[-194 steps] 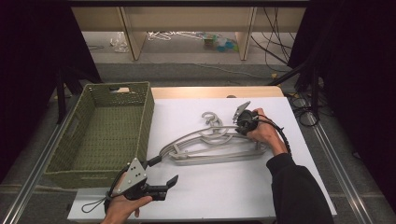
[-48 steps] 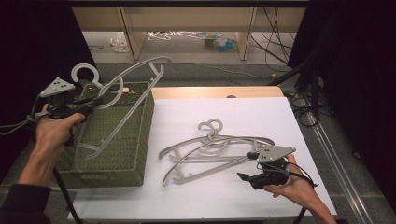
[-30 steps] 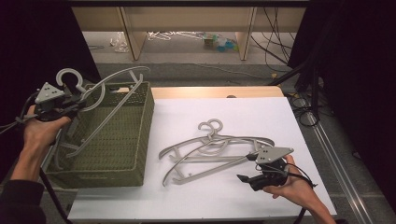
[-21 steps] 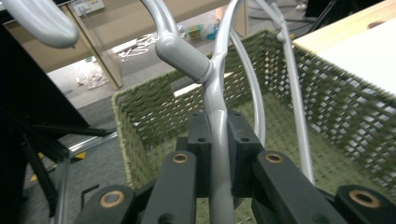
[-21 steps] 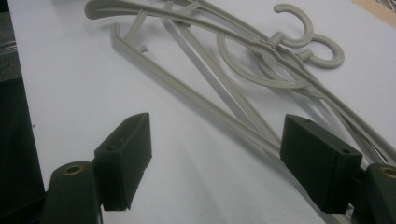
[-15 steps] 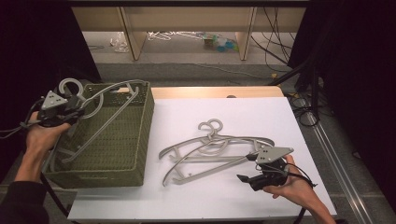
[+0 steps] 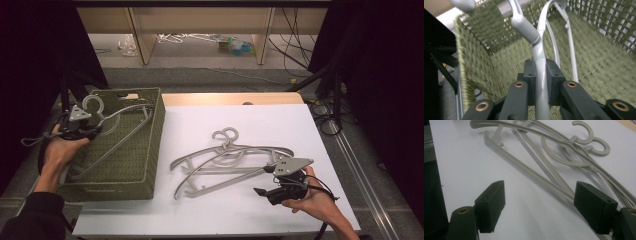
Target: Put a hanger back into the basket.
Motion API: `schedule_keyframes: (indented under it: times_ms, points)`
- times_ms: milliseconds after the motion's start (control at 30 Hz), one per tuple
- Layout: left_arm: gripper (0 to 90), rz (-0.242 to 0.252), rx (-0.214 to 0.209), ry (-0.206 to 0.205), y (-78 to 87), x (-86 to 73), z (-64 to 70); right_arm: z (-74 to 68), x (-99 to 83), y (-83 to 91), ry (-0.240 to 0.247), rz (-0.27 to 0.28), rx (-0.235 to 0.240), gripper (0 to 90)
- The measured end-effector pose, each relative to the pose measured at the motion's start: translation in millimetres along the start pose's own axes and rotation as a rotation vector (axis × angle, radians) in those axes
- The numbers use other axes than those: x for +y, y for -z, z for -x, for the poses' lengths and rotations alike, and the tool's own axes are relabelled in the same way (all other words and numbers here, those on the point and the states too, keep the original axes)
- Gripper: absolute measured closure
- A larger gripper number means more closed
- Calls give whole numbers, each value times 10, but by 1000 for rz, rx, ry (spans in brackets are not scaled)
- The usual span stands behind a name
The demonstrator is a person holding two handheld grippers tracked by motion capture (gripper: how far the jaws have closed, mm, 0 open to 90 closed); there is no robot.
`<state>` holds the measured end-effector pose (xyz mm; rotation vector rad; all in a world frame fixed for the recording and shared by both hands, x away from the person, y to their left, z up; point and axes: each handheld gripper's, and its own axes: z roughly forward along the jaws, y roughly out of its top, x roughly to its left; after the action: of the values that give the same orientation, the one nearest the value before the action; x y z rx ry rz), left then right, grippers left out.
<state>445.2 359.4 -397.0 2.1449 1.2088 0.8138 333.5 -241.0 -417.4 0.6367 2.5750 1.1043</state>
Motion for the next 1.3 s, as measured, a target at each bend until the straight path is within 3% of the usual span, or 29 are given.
schedule_keyframes:
  times_ms: [167,200,233,333,433,533,667,767,900,1000,1167,1300]
  points:
    - [795,-26,27,23,-68,-90,4,1,-10,-9,-4,1,-2,259]
    - [768,-21,20,39,-54,-95,-8,4,-11,-11,-3,1,-2,259]
    - [717,-20,45,62,-18,-87,-21,7,-13,-15,0,3,-2,259]
    - [697,3,58,80,76,-70,-43,11,-13,-13,-2,-2,0,259]
    - [626,57,49,146,199,-60,-39,10,-14,-14,-3,3,-3,259]
    - [579,92,43,160,320,-75,6,13,-20,-27,-6,14,-10,256]
    - [493,179,19,218,558,-91,48,12,-36,-22,-16,12,-13,253]
    - [442,210,5,225,740,-87,128,21,-45,-34,-23,19,-16,251]
    - [374,276,-43,223,938,-56,388,19,-44,-37,-25,31,-24,247]
    - [342,319,-120,232,1009,-41,652,17,-44,-37,-27,46,-32,242]
    - [301,367,-223,218,1007,-19,1145,8,-58,-47,-39,67,-42,222]
    - [262,397,-302,170,960,5,1536,7,-69,-54,-48,91,-58,209]
